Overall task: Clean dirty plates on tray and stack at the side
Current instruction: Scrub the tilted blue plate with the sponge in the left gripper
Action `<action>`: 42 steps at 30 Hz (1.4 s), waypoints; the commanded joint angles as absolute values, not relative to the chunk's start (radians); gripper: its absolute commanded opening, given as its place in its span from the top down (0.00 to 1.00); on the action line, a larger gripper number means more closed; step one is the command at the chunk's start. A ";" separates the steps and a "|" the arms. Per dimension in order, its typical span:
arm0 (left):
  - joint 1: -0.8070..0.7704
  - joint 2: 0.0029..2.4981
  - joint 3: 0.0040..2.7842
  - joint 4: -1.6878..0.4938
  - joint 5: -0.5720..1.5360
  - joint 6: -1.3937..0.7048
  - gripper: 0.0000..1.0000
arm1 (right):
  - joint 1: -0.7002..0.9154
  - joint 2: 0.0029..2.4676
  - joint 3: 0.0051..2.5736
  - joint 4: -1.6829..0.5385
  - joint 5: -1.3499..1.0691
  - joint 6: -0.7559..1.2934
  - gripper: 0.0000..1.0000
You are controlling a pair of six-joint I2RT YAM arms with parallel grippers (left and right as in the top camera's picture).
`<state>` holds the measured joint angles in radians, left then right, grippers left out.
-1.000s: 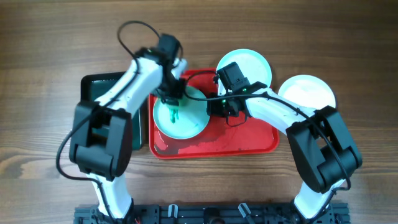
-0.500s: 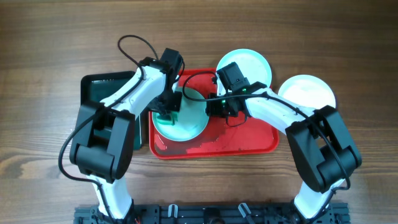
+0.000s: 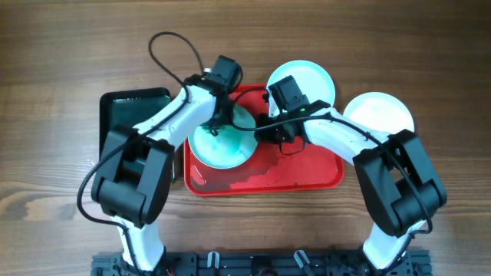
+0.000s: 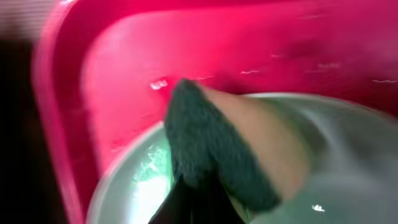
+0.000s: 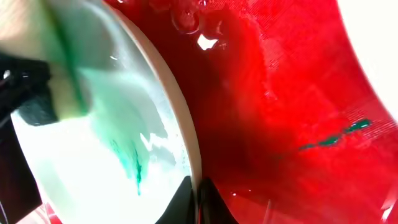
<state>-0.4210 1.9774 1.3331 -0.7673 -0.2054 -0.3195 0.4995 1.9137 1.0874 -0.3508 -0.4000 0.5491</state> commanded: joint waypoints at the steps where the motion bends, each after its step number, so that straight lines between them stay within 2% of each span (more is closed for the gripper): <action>1: -0.382 1.980 1.332 -0.869 -0.266 -0.283 0.96 | 0.505 1.934 1.102 -0.357 -0.418 0.539 0.96; 4: -0.400 1.980 1.332 -1.016 -0.082 -0.098 0.96 | 0.505 1.934 1.102 -0.354 -0.418 0.539 0.96; 7: -0.408 1.980 1.332 -1.077 0.278 0.235 0.96 | 0.505 1.934 1.102 -0.353 -0.418 0.542 0.96; 10: -0.408 1.980 1.332 -0.995 0.420 0.245 0.96 | 0.505 1.934 1.102 -0.353 -0.418 0.542 0.96; 12: -0.408 1.980 1.327 -0.879 0.360 0.132 0.96 | 0.505 1.934 1.102 -0.353 -0.418 0.543 0.96; 14: -0.408 1.982 1.311 -0.785 0.194 0.004 0.96 | 0.505 1.934 1.102 -0.355 -0.418 0.542 0.96; 15: -0.408 1.983 1.305 -0.736 0.044 -0.113 0.96 | 0.505 1.934 1.102 -0.355 -0.418 0.543 0.96; 19: -0.408 1.983 1.303 -0.743 -0.371 -0.410 0.96 | 0.505 1.934 1.102 -0.356 -0.418 0.542 0.96; 20: -0.408 1.983 1.303 -0.773 -0.397 -0.435 0.96 | 0.505 1.934 1.102 -0.356 -0.418 0.542 0.96; 23: -0.414 1.983 1.303 -0.883 -0.314 -0.400 0.96 | 0.505 1.934 1.102 -0.357 -0.418 0.542 0.96; 27: -0.419 1.983 1.303 -1.012 0.040 -0.205 0.96 | 0.505 1.934 1.102 -0.356 -0.418 0.542 0.96; 29: -0.419 1.983 1.303 -1.008 0.295 -0.065 0.96 | 0.504 1.934 1.102 -0.356 -0.422 0.542 0.96; 30: -0.419 1.983 1.303 -0.984 0.349 -0.056 0.96 | 0.504 1.934 1.102 -0.356 -0.430 0.542 0.96; 33: -0.419 1.983 1.303 -0.892 0.374 -0.122 0.96 | 0.504 1.934 1.102 -0.356 -0.436 0.542 0.96; 37: -0.432 1.984 1.263 -0.733 0.351 -0.329 0.96 | 0.504 1.934 1.102 -0.356 -0.435 0.542 0.96; 39: -0.453 1.984 1.219 -0.649 0.255 -0.454 0.96 | 0.504 1.934 1.102 -0.357 -0.435 0.542 0.96; 42: -0.448 1.984 1.217 -0.644 0.104 -0.519 0.96 | 0.504 1.934 1.102 -0.356 -0.435 0.542 0.96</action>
